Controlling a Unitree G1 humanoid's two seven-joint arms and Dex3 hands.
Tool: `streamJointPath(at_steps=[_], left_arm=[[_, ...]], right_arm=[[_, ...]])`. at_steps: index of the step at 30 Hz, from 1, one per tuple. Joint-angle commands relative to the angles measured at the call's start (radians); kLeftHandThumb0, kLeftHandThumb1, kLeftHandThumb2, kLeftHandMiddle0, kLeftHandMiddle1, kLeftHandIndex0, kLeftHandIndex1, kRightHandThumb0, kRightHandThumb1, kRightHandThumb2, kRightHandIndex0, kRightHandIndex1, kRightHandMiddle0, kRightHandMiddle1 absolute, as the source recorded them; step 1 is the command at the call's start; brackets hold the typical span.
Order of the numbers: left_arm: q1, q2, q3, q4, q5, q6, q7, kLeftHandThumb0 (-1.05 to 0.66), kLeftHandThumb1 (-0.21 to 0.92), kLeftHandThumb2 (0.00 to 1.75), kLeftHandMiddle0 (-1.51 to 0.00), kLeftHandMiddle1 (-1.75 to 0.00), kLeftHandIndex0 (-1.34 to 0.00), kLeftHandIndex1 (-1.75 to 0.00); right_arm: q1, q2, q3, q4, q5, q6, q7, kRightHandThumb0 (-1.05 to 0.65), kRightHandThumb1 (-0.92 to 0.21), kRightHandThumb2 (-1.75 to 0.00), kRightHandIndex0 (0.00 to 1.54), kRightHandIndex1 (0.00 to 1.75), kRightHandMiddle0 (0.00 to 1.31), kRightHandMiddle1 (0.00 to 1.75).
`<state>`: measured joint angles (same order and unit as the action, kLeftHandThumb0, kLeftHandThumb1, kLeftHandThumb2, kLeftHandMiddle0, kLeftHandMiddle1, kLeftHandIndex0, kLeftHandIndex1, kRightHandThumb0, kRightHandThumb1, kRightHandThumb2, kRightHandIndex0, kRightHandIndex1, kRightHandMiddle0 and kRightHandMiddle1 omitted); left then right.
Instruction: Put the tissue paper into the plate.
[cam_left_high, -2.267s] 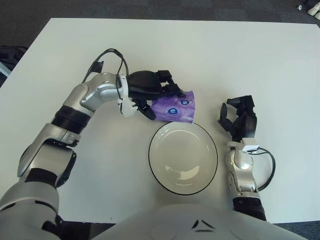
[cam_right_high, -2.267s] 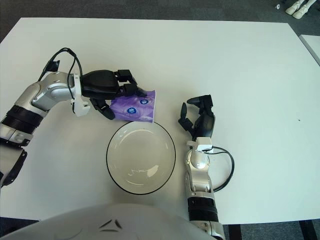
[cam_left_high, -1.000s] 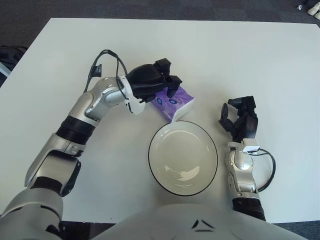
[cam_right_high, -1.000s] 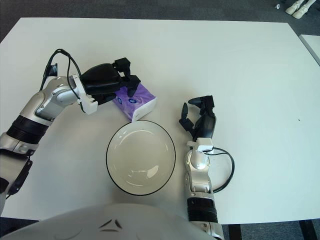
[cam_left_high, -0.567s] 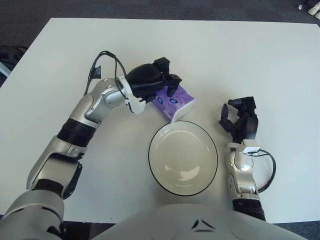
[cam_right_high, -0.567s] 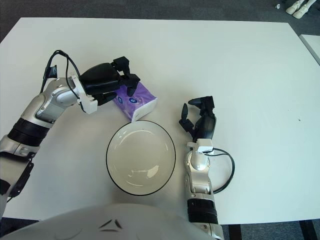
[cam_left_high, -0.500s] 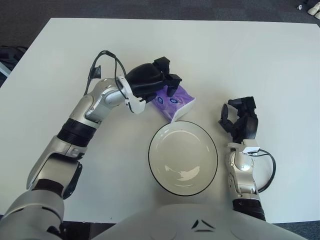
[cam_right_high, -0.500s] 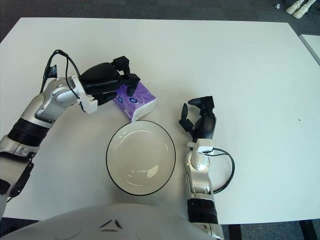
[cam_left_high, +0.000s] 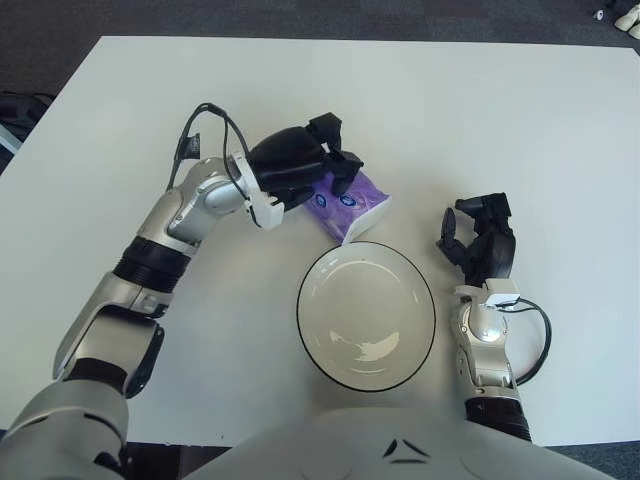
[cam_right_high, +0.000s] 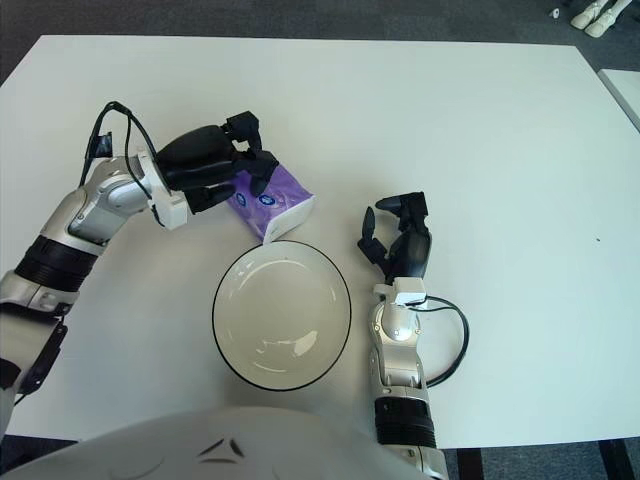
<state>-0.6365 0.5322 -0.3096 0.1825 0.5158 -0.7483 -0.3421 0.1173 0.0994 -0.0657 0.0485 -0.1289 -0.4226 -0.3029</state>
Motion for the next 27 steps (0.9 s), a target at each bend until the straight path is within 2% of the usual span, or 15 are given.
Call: streamJointPath(at_steps=[1,2,3,4,5,6,8,9,11,12,17,20,27], left_arm=[[-0.061,0.030,0.000,0.074,0.024,-0.096,0.037,-0.29,0.18,1.33,-0.37,-1.75,-0.36,-1.53],[-0.083,0.034,-0.006,0.103,0.034,-0.124,0.040,-0.40,0.20,1.29,-0.23,-1.75,-0.23,-1.56],[-0.108,0.039,-0.014,0.133,0.046,-0.155,0.042,-0.46,0.22,1.26,-0.19,-1.66,-0.18,-1.52],[-0.127,0.042,-0.019,0.157,0.055,-0.179,0.045,-0.56,0.27,1.19,-0.12,-1.42,-0.12,-1.37],[-0.157,0.050,-0.030,0.191,0.081,-0.217,0.055,-0.62,0.30,1.14,-0.08,-1.26,-0.07,-1.28],[-0.175,0.054,-0.035,0.213,0.100,-0.243,0.063,-0.66,0.33,1.11,-0.06,-1.13,-0.06,-1.18],[-0.206,0.061,-0.045,0.250,0.145,-0.290,0.090,-0.77,0.43,1.00,-0.02,-0.73,-0.02,-0.88],[-0.220,0.064,-0.047,0.264,0.179,-0.309,0.114,-0.79,0.44,0.97,-0.02,-0.64,-0.02,-0.81],[-0.239,0.065,-0.051,0.287,0.223,-0.335,0.152,-0.86,0.52,0.90,-0.01,-0.41,-0.01,-0.55],[-0.247,0.067,-0.053,0.294,0.245,-0.344,0.169,-0.87,0.53,0.89,-0.01,-0.37,-0.01,-0.52],[-0.290,0.084,-0.080,0.312,0.347,-0.364,0.223,-0.96,0.63,0.82,0.00,-0.09,0.00,-0.12],[-0.312,0.088,-0.097,0.324,0.388,-0.362,0.236,-1.00,0.65,0.80,0.00,-0.03,0.00,-0.04],[-0.333,0.092,-0.122,0.338,0.444,-0.365,0.284,-1.04,0.69,0.73,0.00,0.00,0.00,0.00]], right_arm=[[0.088,0.005,-0.014,0.096,0.001,0.052,-0.006,-0.38,-0.68,-0.86,0.50,1.33,0.33,1.75],[0.088,0.006,-0.014,0.096,0.000,0.053,-0.007,-0.38,-0.68,-0.87,0.50,1.34,0.33,1.75],[0.087,0.007,-0.014,0.095,0.001,0.055,-0.007,-0.38,-0.68,-0.87,0.50,1.34,0.33,1.75],[0.087,0.007,-0.014,0.095,0.001,0.056,-0.007,-0.38,-0.68,-0.87,0.50,1.34,0.34,1.75],[0.086,0.008,-0.014,0.096,0.003,0.056,-0.006,-0.38,-0.67,-0.87,0.50,1.34,0.34,1.75],[0.087,0.008,-0.014,0.096,0.004,0.055,-0.005,-0.38,-0.67,-0.87,0.51,1.35,0.34,1.75],[0.087,0.009,-0.013,0.098,0.006,0.051,-0.003,-0.38,-0.67,-0.88,0.51,1.35,0.34,1.75],[0.087,0.009,-0.013,0.099,0.006,0.049,-0.003,-0.38,-0.67,-0.88,0.51,1.35,0.34,1.75],[0.087,0.009,-0.013,0.099,0.005,0.047,-0.003,-0.38,-0.66,-0.88,0.50,1.35,0.34,1.75],[0.087,0.010,-0.013,0.099,0.005,0.048,-0.004,-0.38,-0.66,-0.89,0.50,1.35,0.34,1.75],[0.092,0.014,-0.011,0.091,0.001,0.057,-0.007,-0.39,-0.66,-0.89,0.50,1.35,0.35,1.75],[0.095,0.017,-0.009,0.086,-0.002,0.066,-0.009,-0.39,-0.66,-0.89,0.50,1.35,0.35,1.75],[0.093,0.018,-0.006,0.087,-0.005,0.064,-0.014,-0.39,-0.66,-0.90,0.50,1.35,0.35,1.75]])
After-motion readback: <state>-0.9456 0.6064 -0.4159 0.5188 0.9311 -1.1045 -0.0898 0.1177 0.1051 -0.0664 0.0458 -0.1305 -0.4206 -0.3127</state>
